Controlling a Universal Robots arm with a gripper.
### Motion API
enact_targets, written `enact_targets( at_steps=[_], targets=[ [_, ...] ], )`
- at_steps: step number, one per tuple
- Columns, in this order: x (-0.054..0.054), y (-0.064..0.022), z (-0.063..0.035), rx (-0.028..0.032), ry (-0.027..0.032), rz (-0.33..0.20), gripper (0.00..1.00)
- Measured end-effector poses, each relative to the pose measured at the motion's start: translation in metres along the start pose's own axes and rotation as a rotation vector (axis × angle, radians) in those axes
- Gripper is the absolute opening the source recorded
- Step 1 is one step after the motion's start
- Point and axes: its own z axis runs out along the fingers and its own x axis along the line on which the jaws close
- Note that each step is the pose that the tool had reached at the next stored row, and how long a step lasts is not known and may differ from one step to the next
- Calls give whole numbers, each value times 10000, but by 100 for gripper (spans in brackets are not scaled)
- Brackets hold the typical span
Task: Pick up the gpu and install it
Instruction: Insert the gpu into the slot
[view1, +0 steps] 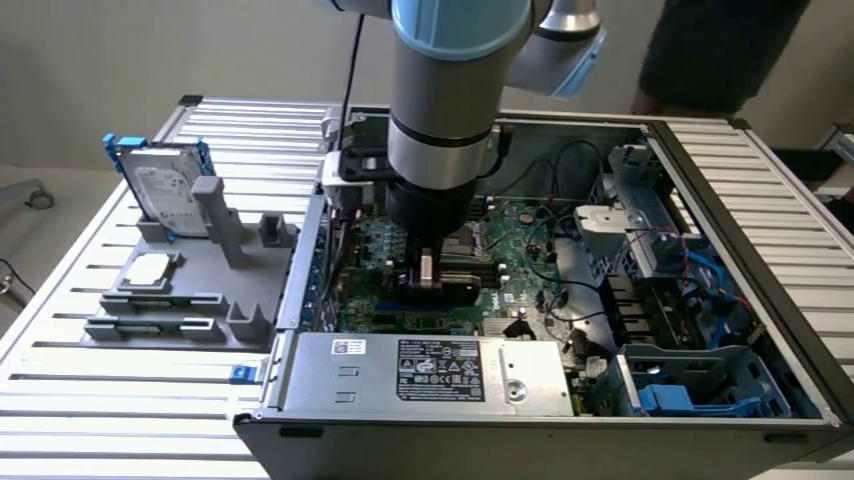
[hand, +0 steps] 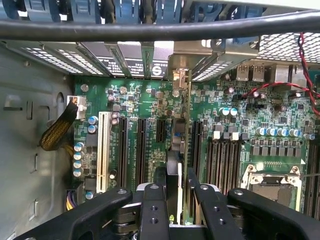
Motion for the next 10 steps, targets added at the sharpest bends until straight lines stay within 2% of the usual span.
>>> enact_targets(
  at_steps=[10],
  targets=[
    [1, 17, 37, 24, 7, -60, 26]
  ],
)
